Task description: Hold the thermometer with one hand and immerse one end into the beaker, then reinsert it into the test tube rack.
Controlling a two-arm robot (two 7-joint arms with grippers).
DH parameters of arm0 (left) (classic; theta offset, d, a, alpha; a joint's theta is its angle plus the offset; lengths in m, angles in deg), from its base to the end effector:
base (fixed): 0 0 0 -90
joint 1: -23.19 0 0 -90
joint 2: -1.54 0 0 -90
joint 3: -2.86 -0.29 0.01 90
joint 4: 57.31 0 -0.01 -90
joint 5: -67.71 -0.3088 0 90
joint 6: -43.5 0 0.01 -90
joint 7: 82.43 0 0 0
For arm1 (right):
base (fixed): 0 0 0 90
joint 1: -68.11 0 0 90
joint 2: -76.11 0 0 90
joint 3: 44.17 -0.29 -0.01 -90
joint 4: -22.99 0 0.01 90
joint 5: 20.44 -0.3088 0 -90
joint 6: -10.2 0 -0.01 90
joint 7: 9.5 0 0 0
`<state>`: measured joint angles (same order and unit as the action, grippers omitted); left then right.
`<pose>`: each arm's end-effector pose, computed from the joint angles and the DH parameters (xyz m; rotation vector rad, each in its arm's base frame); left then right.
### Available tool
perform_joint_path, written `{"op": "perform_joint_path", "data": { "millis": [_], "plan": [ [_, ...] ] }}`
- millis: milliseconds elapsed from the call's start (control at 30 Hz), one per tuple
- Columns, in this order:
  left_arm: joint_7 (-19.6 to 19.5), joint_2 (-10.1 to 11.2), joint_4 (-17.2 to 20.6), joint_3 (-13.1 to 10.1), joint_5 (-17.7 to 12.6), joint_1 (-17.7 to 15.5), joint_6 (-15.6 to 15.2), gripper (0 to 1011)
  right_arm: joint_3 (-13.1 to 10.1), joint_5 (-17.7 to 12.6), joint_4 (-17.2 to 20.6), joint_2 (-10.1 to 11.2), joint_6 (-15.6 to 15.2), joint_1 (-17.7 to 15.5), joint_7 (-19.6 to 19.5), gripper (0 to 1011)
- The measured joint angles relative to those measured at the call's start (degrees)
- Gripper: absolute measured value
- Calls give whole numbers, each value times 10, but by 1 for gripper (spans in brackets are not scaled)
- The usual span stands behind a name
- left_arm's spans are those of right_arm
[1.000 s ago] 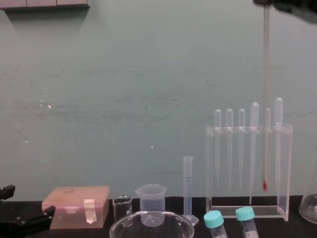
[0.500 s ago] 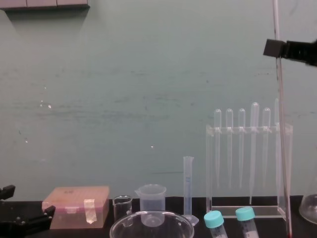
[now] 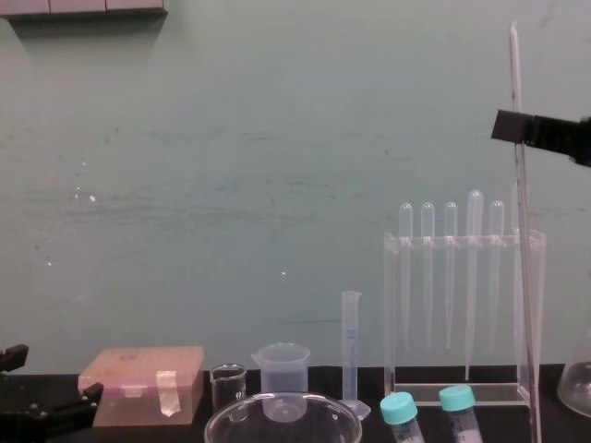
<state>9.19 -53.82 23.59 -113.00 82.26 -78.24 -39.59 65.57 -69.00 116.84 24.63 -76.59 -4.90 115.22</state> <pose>0.3581 0.0827 -0.3023 0.3043 -0.2850 1.2480 0.3798 -0.0867 -0.1836 0.2080 -0.0737 -0.6452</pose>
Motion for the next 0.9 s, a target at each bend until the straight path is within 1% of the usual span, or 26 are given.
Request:
{"op": "perform_joint_path", "data": {
  "millis": [233, 467, 700, 900],
  "plan": [
    [0, 0, 0, 0, 0, 0, 0, 1008, -1, 9, -19, -12, 5, -1, 6, 56],
    [0, 0, 0, 0, 0, 0, 0, 1008, 9, 29, -43, -24, 9, -1, 14, 56],
    [0, 0, 0, 0, 0, 0, 0, 1008, 16, 42, -58, -32, 8, -4, 16, 56],
    [0, 0, 0, 0, 0, 0, 0, 1008, 16, 46, -65, -38, 5, -5, 16, 56]
  ]
}}
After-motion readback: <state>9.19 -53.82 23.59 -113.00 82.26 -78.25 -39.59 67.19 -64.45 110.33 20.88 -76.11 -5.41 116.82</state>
